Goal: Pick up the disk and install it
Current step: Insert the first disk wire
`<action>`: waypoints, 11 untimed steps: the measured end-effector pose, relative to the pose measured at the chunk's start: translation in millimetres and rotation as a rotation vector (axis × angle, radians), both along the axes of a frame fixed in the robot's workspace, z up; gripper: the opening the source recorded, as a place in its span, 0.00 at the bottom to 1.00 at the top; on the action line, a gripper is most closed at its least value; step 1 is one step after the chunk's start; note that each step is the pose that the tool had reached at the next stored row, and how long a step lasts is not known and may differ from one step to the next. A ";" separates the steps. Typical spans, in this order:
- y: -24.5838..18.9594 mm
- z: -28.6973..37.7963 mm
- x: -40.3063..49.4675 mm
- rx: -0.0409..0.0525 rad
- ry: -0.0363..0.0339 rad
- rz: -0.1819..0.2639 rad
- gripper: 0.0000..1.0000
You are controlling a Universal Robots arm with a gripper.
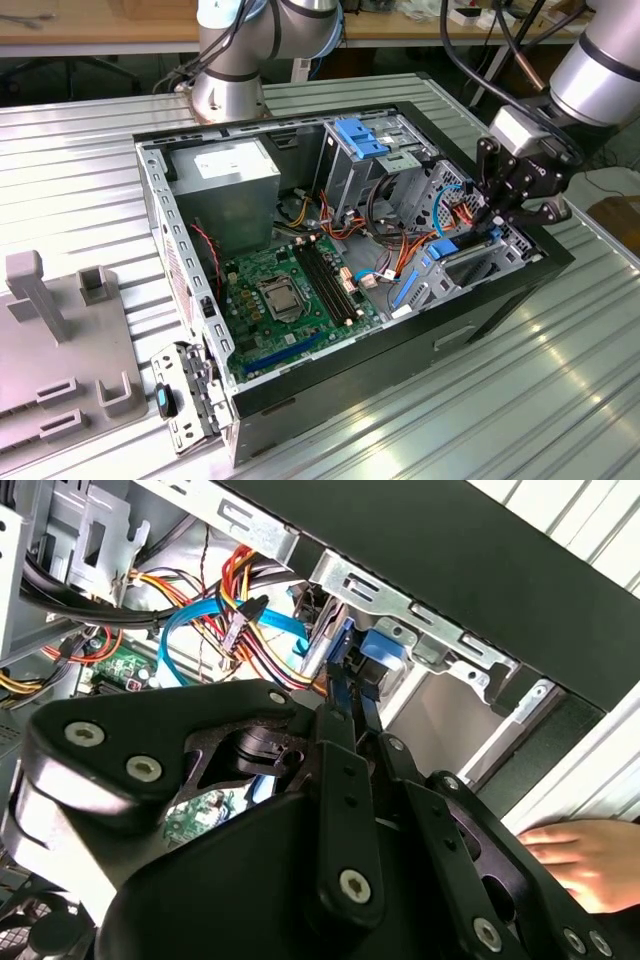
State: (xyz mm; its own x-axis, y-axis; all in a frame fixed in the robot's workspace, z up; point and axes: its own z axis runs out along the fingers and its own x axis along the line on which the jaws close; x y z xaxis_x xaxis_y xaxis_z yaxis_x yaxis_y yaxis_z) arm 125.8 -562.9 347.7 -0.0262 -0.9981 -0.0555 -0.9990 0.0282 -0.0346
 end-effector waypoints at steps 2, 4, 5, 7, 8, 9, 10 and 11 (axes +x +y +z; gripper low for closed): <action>0.0 -1.1 -0.1 0.0001 0.0000 0.000 0.17; 0.0 -2.0 -0.4 0.0001 0.0000 0.000 0.17; 0.0 -2.8 -0.4 0.0002 0.0000 0.000 0.17; 0.0 -3.5 -0.5 0.0005 0.0000 0.000 0.17; 0.0 -4.0 -0.5 0.0008 0.0000 0.000 0.17; 0.0 -4.3 -0.5 0.0008 0.0000 0.000 0.17; 0.0 -4.8 -0.5 0.0011 0.0000 0.000 0.17; 0.0 -5.6 -0.6 0.0019 0.0001 0.000 0.17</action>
